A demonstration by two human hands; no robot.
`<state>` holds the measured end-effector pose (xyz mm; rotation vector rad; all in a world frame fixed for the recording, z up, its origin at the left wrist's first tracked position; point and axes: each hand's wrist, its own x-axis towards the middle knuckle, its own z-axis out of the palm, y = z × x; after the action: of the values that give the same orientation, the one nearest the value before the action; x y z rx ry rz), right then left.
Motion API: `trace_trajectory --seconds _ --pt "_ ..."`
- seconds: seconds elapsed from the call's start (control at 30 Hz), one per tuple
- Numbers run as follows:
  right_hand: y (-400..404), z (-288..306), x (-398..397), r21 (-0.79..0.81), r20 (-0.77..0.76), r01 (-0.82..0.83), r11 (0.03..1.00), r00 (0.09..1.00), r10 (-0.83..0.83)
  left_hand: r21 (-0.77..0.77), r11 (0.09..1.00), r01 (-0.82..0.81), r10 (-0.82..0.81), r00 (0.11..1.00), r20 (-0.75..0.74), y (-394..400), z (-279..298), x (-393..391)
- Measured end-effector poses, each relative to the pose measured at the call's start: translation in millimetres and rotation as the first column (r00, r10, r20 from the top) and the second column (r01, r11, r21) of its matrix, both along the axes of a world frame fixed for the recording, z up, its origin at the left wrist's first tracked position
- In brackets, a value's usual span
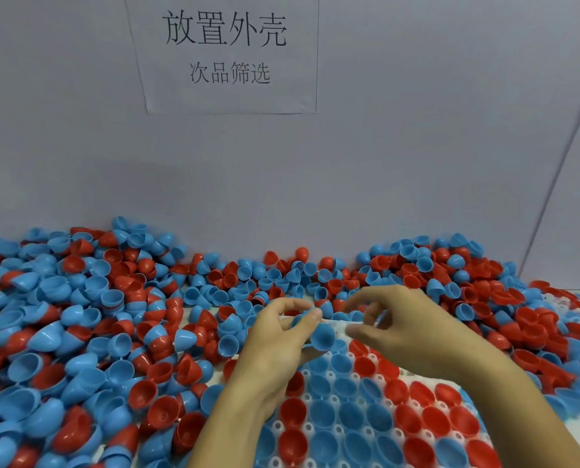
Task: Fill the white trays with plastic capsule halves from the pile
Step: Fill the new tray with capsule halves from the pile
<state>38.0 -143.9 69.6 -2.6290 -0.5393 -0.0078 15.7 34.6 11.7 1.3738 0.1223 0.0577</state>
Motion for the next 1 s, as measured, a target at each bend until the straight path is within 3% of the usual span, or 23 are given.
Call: trace_trajectory --seconds 0.1,0.17,0.3,0.47,0.63,0.77,1.0 --pt "16.0 -4.8 -14.1 0.266 -0.023 -0.088 0.960 0.995 0.098 0.032 0.999 -0.008 0.005 0.996 0.088 -3.6 3.5 -1.8" --pt "19.0 -9.5 -16.0 0.324 0.017 -0.080 0.943 0.997 0.079 0.082 0.996 -0.035 0.024 0.991 0.131 -3.7 5.3 -2.6" --pt "14.1 -12.8 -12.0 0.338 0.059 -0.045 0.940 0.998 0.026 0.118 0.993 -0.028 0.008 0.987 0.164 -6.5 3.8 -2.1" --pt "2.4 -15.8 -5.1 0.369 0.085 0.055 0.928 0.992 -0.093 -0.027 0.999 0.045 -0.040 0.986 0.160 -7.6 2.9 0.9" --pt "-2.6 -12.7 -7.9 0.367 0.081 -0.015 0.930 0.997 -0.015 0.008 0.999 0.044 -0.045 0.976 0.212 -13.4 0.6 2.7" --pt "-3.9 -9.4 -7.5 0.278 0.160 -0.092 0.956 0.986 0.048 0.034 0.997 0.068 -0.073 0.974 0.215 -19.9 -0.6 3.8" --pt "-22.0 -8.1 0.7 0.307 0.156 0.026 0.951 0.985 -0.077 0.075 0.996 0.047 -0.062 0.975 0.212 -22.6 -3.5 3.9"
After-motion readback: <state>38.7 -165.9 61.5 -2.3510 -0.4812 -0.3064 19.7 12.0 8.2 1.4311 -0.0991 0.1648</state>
